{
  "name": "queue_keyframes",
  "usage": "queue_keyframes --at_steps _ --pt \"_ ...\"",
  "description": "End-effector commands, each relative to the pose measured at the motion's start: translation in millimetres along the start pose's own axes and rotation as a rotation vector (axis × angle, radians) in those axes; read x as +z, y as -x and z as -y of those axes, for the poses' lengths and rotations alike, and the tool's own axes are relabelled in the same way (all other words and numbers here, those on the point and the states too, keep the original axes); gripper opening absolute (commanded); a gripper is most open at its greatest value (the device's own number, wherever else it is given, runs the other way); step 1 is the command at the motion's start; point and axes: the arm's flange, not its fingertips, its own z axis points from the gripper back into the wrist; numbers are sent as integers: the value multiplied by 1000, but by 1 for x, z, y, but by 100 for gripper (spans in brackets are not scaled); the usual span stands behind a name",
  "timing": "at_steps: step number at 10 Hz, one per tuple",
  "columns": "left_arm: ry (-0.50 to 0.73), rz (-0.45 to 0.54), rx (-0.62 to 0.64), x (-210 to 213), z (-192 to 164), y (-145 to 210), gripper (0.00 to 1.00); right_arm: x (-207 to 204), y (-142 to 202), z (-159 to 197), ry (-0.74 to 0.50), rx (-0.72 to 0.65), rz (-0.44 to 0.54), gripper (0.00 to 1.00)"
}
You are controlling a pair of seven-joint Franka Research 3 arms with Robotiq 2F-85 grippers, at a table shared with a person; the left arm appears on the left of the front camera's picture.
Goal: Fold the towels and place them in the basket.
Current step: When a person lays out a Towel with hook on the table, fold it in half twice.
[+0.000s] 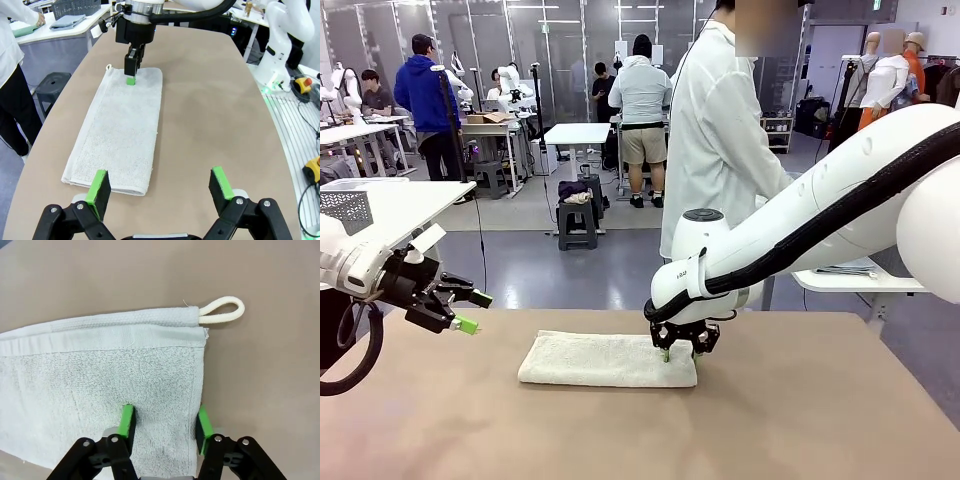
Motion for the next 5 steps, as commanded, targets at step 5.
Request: queue_keyframes --at_steps 5 --pt "-5 -2 -5 1 1 -3 100 -13 -2 -11 71 -32 2 8"
